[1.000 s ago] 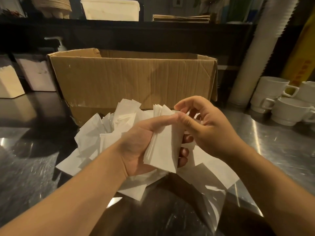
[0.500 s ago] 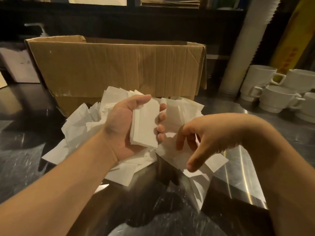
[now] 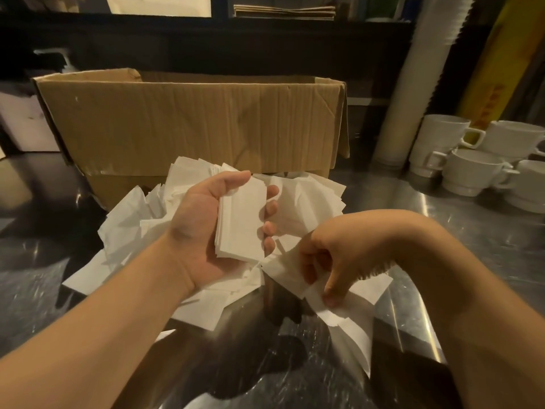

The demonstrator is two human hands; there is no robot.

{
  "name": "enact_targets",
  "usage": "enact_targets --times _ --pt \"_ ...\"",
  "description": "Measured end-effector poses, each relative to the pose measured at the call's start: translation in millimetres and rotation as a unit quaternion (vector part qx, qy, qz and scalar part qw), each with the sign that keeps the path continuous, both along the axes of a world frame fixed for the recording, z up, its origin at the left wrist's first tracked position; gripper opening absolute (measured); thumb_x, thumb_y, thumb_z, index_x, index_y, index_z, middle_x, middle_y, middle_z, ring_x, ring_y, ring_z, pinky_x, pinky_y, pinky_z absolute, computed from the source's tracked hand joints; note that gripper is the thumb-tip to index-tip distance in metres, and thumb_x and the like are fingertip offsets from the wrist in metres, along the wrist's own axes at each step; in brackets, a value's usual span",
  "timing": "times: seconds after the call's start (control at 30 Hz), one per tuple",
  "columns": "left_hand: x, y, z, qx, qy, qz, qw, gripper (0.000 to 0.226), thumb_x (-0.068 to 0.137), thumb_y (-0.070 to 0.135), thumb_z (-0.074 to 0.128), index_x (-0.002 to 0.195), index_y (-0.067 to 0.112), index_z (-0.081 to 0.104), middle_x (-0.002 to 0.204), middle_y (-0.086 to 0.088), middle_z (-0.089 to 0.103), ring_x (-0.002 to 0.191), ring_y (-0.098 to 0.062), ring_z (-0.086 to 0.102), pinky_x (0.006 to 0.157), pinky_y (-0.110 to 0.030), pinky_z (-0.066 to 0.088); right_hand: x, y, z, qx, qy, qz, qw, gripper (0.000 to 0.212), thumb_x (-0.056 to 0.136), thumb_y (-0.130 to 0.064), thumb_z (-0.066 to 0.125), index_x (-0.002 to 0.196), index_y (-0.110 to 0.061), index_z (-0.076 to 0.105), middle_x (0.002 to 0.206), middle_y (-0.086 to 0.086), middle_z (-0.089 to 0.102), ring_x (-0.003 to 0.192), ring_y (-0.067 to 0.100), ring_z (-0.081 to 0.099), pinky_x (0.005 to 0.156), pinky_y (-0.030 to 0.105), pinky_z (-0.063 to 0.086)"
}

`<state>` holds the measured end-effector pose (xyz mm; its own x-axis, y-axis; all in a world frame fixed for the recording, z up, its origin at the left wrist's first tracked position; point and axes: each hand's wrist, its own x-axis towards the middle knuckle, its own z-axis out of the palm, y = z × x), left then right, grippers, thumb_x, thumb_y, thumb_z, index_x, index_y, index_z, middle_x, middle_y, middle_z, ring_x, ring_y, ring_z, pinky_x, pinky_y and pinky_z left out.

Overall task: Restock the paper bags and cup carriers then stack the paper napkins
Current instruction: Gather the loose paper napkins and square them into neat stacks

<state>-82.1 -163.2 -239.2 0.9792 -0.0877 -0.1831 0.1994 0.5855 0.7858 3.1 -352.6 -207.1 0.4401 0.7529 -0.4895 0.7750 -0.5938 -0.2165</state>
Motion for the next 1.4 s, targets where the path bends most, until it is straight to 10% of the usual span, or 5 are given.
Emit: enact_targets --times 0.17,0.5,0.73,1.23,1.4 --pt "-0.2 0.8 -0.3 -0.001 0.007 0.0 1.0 0.055 0.082 0.039 0.062 0.129 0.011 0.061 0.097 -0.011 0.064 0.07 -0.022 0.055 0.071 -0.036 0.044 0.9 -0.2 -2.8 0.008 -0.021 0.024 0.999 0.025 0.087 -0.037 0.078 0.076 -0.044 0.057 0.084 -0.022 0.06 0.08 0.004 0.059 0.063 0.012 0.04" --pt "-0.2 2.3 1.8 -0.034 0.011 -0.003 0.999 0.052 0.086 0.039 0.061 0.129 0.009 0.063 0.099 -0.012 0.063 0.082 -0.023 0.056 0.08 -0.034 0.043 2.3 -13.5 15.3 0.326 0.225 -0.02 0.918 0.018 0.093 -0.024 0.07 0.109 -0.016 0.072 0.113 -0.005 0.074 0.11 0.017 0.07 0.101 0.035 0.055" --pt "-2.2 -2.9 5.3 -0.048 0.01 0.028 0.998 0.049 0.086 0.036 0.061 0.124 0.005 0.065 0.097 -0.014 0.063 0.084 -0.023 0.058 0.081 -0.035 0.045 14.3 -9.0 7.8 0.383 0.176 -0.12 0.899 0.014 0.097 -0.018 0.064 0.106 -0.021 0.074 0.1 -0.006 0.076 0.094 0.015 0.075 0.079 0.029 0.061" --pt "-4.7 0.1 10.1 -0.031 -0.073 0.039 0.996 0.044 0.085 0.032 0.056 0.12 0.006 0.06 0.106 -0.015 0.063 0.071 -0.023 0.051 0.07 -0.034 0.042 25.3 3.9 0.6 0.622 0.21 -0.389 0.646 0.029 0.101 0.001 0.051 0.103 -0.018 0.073 0.113 0.011 0.069 0.097 0.027 0.065 0.058 0.028 0.056" --pt "-4.7 3.8 2.2 0.031 -0.076 -0.078 0.994 0.074 0.071 0.032 0.074 0.137 0.002 0.06 0.105 -0.015 0.059 0.071 -0.026 0.056 0.07 -0.039 0.046 23.7 10.4 -1.7 0.655 0.184 -0.411 0.607 0.032 0.1 -0.003 0.059 0.116 -0.031 0.063 0.12 -0.001 0.066 0.109 0.025 0.065 0.088 0.044 0.062"
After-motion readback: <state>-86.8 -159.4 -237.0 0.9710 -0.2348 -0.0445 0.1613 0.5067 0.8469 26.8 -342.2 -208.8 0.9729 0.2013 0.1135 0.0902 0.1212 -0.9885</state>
